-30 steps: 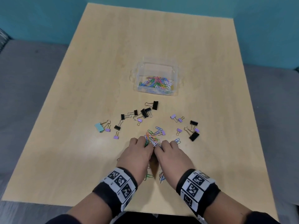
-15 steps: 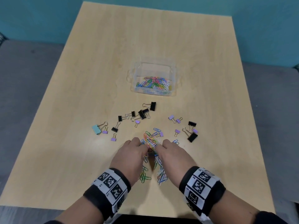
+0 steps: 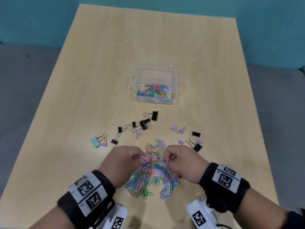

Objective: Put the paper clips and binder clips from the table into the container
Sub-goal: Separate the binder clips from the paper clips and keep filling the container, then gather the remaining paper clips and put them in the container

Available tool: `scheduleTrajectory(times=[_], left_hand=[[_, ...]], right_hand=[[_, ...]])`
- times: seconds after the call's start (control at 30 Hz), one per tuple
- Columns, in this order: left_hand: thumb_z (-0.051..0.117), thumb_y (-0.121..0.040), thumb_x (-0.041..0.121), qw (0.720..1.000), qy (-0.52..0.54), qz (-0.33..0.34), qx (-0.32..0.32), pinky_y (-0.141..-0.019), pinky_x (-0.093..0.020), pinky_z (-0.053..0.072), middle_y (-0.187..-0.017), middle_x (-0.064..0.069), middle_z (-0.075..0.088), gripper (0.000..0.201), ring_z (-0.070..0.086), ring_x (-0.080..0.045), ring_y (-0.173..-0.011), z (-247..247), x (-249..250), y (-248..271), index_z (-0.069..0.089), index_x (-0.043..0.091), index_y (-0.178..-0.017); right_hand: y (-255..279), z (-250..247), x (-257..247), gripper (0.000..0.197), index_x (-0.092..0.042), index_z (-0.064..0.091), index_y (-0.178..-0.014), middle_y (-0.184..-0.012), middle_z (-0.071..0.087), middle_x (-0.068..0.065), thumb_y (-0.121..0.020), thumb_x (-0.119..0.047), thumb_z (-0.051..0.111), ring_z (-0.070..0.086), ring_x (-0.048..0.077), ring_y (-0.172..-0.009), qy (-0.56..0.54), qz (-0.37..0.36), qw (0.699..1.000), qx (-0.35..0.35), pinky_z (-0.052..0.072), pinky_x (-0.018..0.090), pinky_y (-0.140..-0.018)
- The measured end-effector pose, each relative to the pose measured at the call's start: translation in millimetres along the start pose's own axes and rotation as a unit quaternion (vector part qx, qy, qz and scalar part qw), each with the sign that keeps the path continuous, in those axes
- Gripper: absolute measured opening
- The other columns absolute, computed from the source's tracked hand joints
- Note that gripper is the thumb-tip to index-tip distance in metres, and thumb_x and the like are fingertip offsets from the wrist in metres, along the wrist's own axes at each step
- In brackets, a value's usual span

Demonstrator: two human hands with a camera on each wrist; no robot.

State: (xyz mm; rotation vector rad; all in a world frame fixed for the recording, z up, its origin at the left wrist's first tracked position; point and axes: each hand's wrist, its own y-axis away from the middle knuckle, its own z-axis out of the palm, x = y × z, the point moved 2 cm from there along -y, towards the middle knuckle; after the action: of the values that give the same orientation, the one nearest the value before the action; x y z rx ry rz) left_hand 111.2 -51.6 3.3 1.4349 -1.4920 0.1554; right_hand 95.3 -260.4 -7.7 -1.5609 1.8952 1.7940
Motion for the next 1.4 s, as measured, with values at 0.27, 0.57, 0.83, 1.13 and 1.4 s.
scheduleTrajectory(times=[0.27, 0.57, 0.83, 1.13, 1.4], left_hand=[[0.070, -0.081, 0.004, 0.983, 0.140, 0.025, 0.112, -0.076, -0.049, 0.055, -0.070, -0.015, 0.068, 0.006, 0.060, -0.019, -0.057, -75, 60, -94, 0.072, 0.010, -0.080], [0.065, -0.084, 0.018, 0.988, 0.000, 0.055, 0.146, -0.084, -0.039, 0.054, -0.101, -0.005, 0.068, 0.023, 0.068, -0.025, -0.084, -90, 98, -155, 0.069, 0.019, -0.107], [0.057, -0.090, 0.026, 0.989, -0.062, 0.055, 0.125, -0.080, -0.026, 0.046, -0.100, 0.009, 0.068, 0.022, 0.062, -0.009, -0.087, -53, 23, -48, 0.068, 0.027, -0.109], [0.057, -0.089, 0.021, 0.970, -0.162, 0.129, 0.128, -0.079, -0.020, 0.044, -0.100, 0.007, 0.067, 0.020, 0.062, -0.011, -0.090, 7, -27, 12, 0.069, 0.020, -0.106], [0.050, -0.090, 0.025, 0.945, -0.259, 0.183, 0.084, -0.091, -0.034, 0.047, -0.121, -0.003, 0.061, 0.033, 0.054, -0.025, -0.111, 26, -8, 6, 0.061, 0.015, -0.120]], right_hand=[[-65, -90, -74, 0.024, -0.012, 0.054, -0.070, -0.058, 0.056, 0.017, -0.080, 0.007, 0.063, 0.055, 0.019, -0.040, -0.107, -0.078, 0.983, 0.128, 0.047, 0.038, -0.047], [-103, -129, -125, 0.041, -0.015, 0.058, -0.121, -0.104, 0.070, 0.006, -0.082, -0.026, 0.065, 0.069, 0.024, -0.086, 0.159, -0.051, 0.967, 0.193, 0.053, 0.038, -0.085], [-11, -46, -32, 0.036, -0.018, 0.052, -0.119, -0.098, 0.053, 0.006, -0.086, -0.007, 0.042, 0.051, 0.029, -0.089, 0.447, -0.120, 0.880, 0.107, 0.047, 0.040, -0.069], [9, 1, -1, 0.078, -0.021, 0.013, -0.149, -0.122, 0.047, 0.012, -0.081, -0.001, 0.045, 0.046, 0.032, -0.105, 0.530, -0.092, 0.841, 0.060, 0.036, 0.036, -0.070], [20, -6, 12, 0.056, -0.009, 0.040, -0.135, -0.115, 0.052, 0.009, -0.079, -0.004, 0.049, 0.047, 0.030, -0.101, 0.491, -0.076, 0.856, 0.145, 0.037, 0.034, -0.071]])
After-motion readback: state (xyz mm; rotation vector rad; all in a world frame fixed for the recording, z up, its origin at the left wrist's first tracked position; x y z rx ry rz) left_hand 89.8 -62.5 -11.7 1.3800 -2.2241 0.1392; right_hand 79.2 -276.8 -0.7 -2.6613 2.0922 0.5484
